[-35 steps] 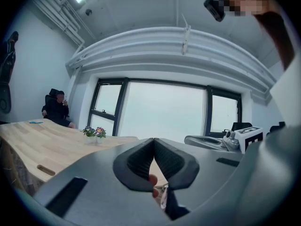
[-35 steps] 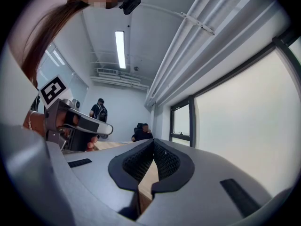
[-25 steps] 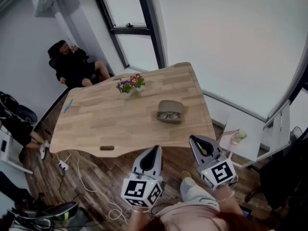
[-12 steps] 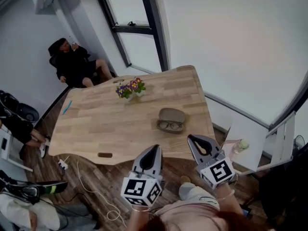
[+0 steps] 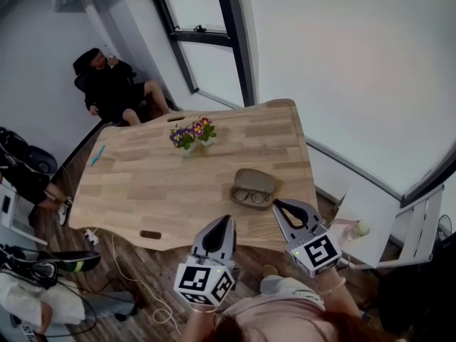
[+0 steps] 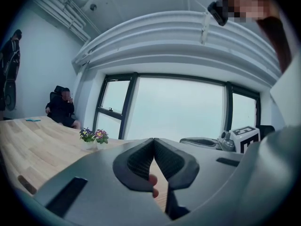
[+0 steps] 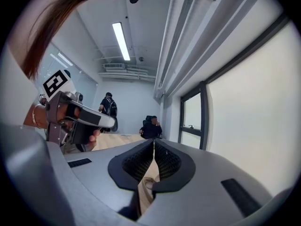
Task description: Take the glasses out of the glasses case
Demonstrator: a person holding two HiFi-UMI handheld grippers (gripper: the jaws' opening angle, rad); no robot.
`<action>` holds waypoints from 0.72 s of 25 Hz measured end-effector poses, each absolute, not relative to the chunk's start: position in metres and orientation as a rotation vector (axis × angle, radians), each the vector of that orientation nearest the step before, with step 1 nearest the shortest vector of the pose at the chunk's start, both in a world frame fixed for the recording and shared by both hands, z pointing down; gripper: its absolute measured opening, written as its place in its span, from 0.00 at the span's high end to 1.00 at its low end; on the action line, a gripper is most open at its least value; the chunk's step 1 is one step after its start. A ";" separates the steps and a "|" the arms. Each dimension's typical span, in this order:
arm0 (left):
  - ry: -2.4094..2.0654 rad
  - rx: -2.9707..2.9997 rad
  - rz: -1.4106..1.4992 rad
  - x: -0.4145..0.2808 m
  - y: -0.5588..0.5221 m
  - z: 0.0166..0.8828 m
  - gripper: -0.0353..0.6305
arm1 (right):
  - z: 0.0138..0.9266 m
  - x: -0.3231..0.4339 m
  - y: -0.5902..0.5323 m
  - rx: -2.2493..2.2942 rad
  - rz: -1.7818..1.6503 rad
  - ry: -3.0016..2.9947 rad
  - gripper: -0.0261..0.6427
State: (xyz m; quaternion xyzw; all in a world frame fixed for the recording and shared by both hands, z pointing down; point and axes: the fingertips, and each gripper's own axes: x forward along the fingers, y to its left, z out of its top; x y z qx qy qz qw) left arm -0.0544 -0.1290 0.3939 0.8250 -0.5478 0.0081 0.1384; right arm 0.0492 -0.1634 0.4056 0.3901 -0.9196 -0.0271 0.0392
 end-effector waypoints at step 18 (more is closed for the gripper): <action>-1.656 2.296 0.024 -0.075 -0.184 0.407 0.94 | 0.460 0.022 -0.226 0.927 -0.099 -2.743 0.96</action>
